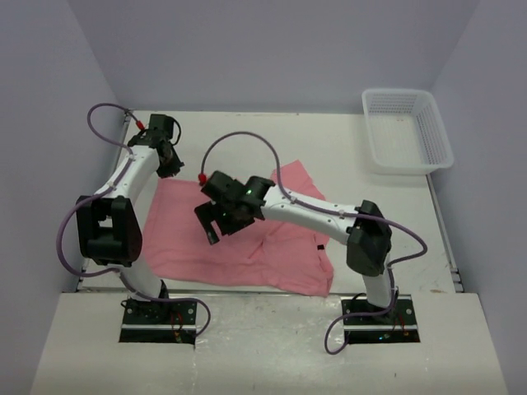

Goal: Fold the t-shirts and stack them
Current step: Fold the flattened tshirt in 1/3 of the way, then grap the side of the flattened tshirt furthest away from the robot with both arms

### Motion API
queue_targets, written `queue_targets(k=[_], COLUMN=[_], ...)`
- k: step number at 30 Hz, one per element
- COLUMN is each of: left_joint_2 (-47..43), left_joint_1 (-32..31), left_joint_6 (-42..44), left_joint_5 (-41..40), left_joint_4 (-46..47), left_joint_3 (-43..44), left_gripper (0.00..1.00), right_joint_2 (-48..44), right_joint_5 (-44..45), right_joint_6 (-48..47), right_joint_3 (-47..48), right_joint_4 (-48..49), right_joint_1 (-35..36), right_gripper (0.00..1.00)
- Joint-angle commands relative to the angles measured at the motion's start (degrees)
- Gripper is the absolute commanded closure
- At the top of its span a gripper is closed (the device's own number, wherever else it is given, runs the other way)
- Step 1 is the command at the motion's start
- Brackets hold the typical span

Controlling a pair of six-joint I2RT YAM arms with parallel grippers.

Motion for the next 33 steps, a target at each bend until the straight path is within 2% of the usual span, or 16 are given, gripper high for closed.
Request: queue_targets(k=[1, 4, 5, 9, 14, 20, 26, 30, 33], left_joint_2=[1.6, 1.1, 0.7, -0.4, -0.9, -2.0, -2.3, -2.0, -2.1], left_joint_1=[1.2, 1.2, 1.2, 1.2, 1.2, 1.2, 1.2, 1.2, 1.2], left_joint_6=[1.0, 0.4, 0.4, 0.5, 1.4, 1.9, 1.9, 1.9, 1.9], left_joint_5=[-2.5, -0.9, -0.3, 1.0, 2.0, 3.4, 4.4, 5.4, 5.8], left_joint_4=[-2.2, -1.9, -0.7, 1.1, 2.2, 3.3, 3.8, 3.6, 3.7], left_joint_3=[5.4, 5.8, 4.6, 2.3, 0.7, 0.2, 0.4, 0.7, 0.9], left_gripper=[0.94, 0.94, 0.94, 0.94, 0.94, 0.94, 0.94, 0.94, 0.94], right_joint_2=[-5.5, -3.1, -1.7, 6.4, 12.2, 16.5, 18.9, 22.5, 24.1], right_joint_5=[6.4, 9.9, 14.0, 22.0, 19.8, 7.3, 5.0, 2.3, -0.7], right_joint_6=[-1.3, -3.2, -4.8, -10.6, -16.4, -16.7, -18.6, -18.5, -18.2], right_joint_3=[3.6, 3.6, 4.0, 8.7, 11.3, 16.6, 21.1, 27.8, 29.4], right_joint_4=[-5.4, -3.0, -2.4, -0.2, 3.2, 2.4, 1.3, -3.1, -4.8], right_joint_1=[-10.4, -21.0, -24.8, -30.3, -35.7, -42.2, -44.7, -46.0, -46.2], right_gripper=[0.14, 0.13, 0.11, 0.09, 0.09, 0.12, 0.13, 0.23, 0.26])
